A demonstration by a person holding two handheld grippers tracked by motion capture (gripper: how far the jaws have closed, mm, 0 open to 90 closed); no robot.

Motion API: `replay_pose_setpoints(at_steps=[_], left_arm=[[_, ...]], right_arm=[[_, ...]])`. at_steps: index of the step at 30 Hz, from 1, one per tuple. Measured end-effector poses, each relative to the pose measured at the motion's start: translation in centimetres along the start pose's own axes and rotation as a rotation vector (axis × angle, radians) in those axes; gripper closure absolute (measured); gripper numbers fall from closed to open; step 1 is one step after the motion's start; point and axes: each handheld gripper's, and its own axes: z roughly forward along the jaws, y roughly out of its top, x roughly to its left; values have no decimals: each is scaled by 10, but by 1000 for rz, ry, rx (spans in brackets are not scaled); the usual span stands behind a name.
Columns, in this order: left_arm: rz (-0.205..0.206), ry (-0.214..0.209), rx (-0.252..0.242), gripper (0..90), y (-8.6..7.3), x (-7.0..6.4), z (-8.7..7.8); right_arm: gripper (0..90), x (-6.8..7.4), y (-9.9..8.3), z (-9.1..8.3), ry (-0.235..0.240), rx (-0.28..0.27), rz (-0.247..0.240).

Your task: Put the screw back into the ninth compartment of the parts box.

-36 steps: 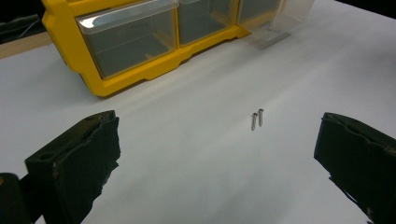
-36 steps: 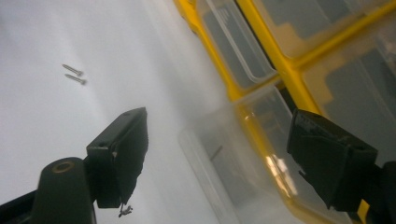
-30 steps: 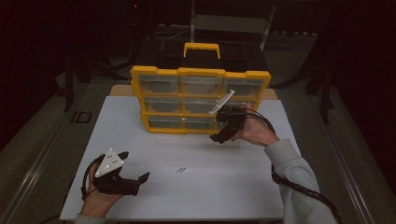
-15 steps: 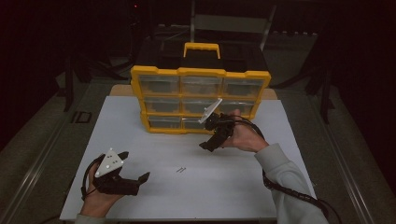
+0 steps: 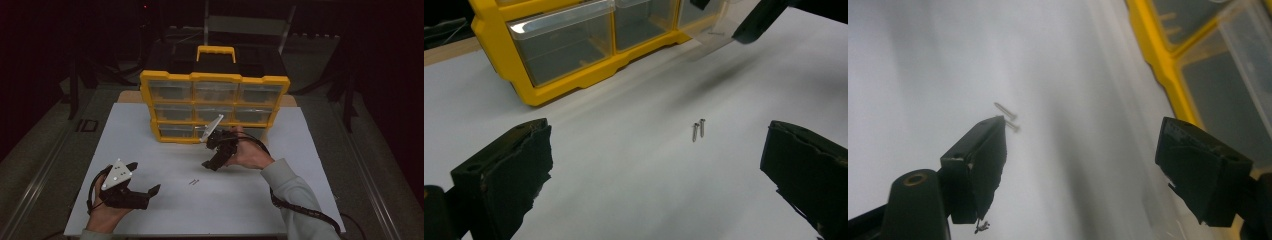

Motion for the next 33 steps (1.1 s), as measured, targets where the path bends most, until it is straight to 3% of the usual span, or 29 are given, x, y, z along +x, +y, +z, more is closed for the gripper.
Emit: replay_pose_setpoints(at_steps=[23,33], left_arm=[[1,-5,-5,9,1,-1,-1],[2,-2,-1,9,1,-1,-1]], right_arm=[[255,19,8,47,62,67,-52],[301,30,11,68,67,92,-76]])
